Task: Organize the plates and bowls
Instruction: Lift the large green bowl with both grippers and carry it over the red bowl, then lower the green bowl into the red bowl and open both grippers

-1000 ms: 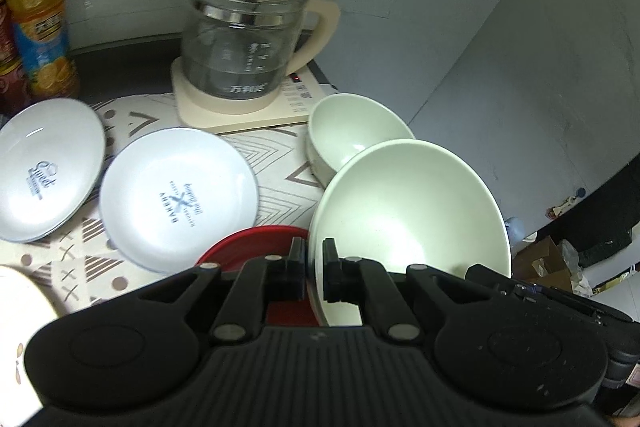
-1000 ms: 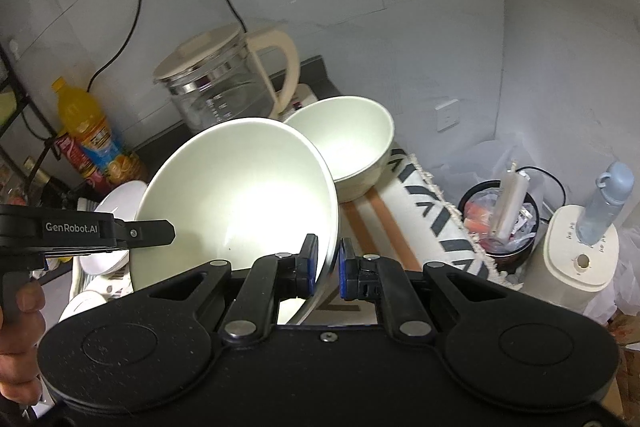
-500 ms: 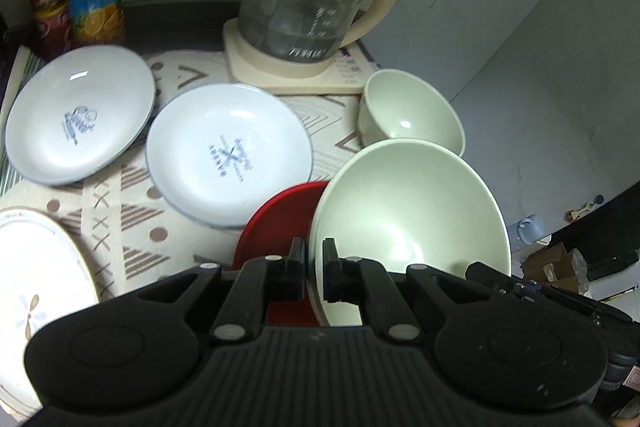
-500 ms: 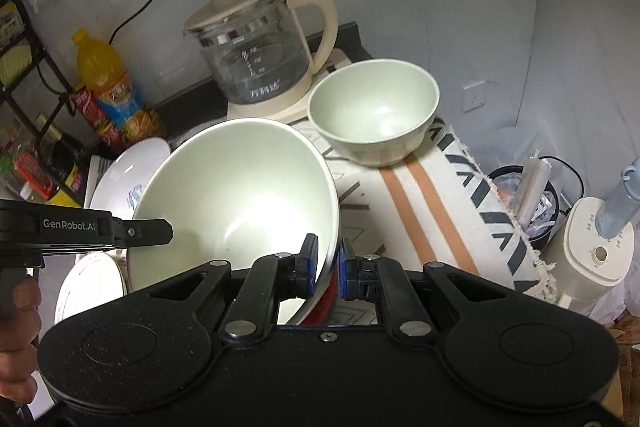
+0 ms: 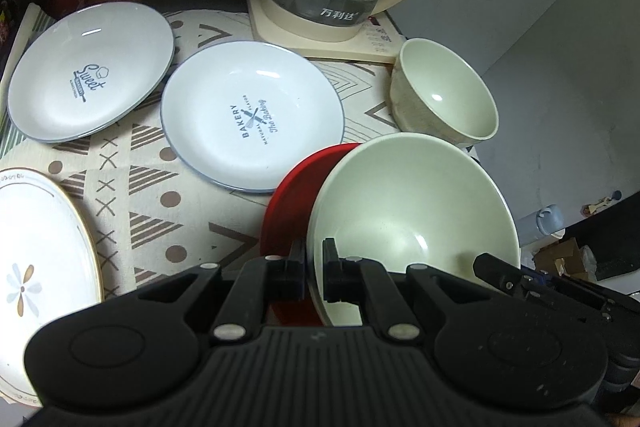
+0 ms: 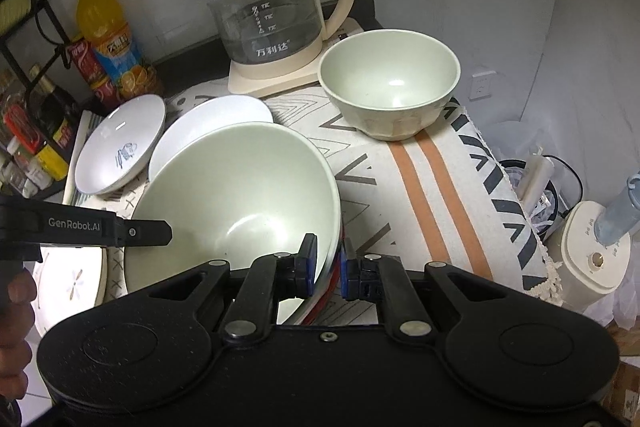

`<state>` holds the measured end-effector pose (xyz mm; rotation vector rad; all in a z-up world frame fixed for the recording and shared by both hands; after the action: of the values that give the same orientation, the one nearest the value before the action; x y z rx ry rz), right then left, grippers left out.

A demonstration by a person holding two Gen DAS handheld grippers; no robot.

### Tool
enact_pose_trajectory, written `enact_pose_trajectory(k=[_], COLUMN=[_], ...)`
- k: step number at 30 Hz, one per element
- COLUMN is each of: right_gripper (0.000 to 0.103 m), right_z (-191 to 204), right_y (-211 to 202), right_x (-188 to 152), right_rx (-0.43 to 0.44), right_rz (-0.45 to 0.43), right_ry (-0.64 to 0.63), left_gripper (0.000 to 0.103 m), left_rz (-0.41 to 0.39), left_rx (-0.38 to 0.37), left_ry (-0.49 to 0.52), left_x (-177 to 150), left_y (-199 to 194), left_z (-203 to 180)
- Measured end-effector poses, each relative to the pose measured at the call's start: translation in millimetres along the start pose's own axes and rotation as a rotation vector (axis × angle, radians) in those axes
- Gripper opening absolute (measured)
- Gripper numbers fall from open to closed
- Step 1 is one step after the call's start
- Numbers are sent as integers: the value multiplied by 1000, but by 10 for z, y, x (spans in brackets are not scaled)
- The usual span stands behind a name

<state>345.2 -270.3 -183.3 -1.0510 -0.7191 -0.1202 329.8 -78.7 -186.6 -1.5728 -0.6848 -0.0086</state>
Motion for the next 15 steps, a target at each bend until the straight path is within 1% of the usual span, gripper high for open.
enact_pose_trajectory(k=[7,11,15], right_gripper=[12,11,9], right_z=[5,-9,0], right_y=[139,164,190], right_x=[-3,28,52], right_rx=[-3,-6,-14], right_rz=[36,24,22], right_ry=[-21,-28,-38], left_gripper=[4,6,8], left_rz=[26,41,35], left_rx=[9,14,40], left_ry=[-12,-17,-8], left_x=[-11,-11,33], left_y=[126,184,145], left_z=[46,59,89])
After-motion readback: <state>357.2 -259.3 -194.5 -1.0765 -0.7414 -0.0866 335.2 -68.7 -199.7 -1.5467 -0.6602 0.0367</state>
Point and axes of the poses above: each gripper's, at about its wrist camera, not at the fingertips, and y roughly the way its jaws point, z to its left, x to its top, the point moved 6 cm from there along y, roughly the way its jaws point, and after that the axes turned 10 degrees about x, right-handed, at the moved point
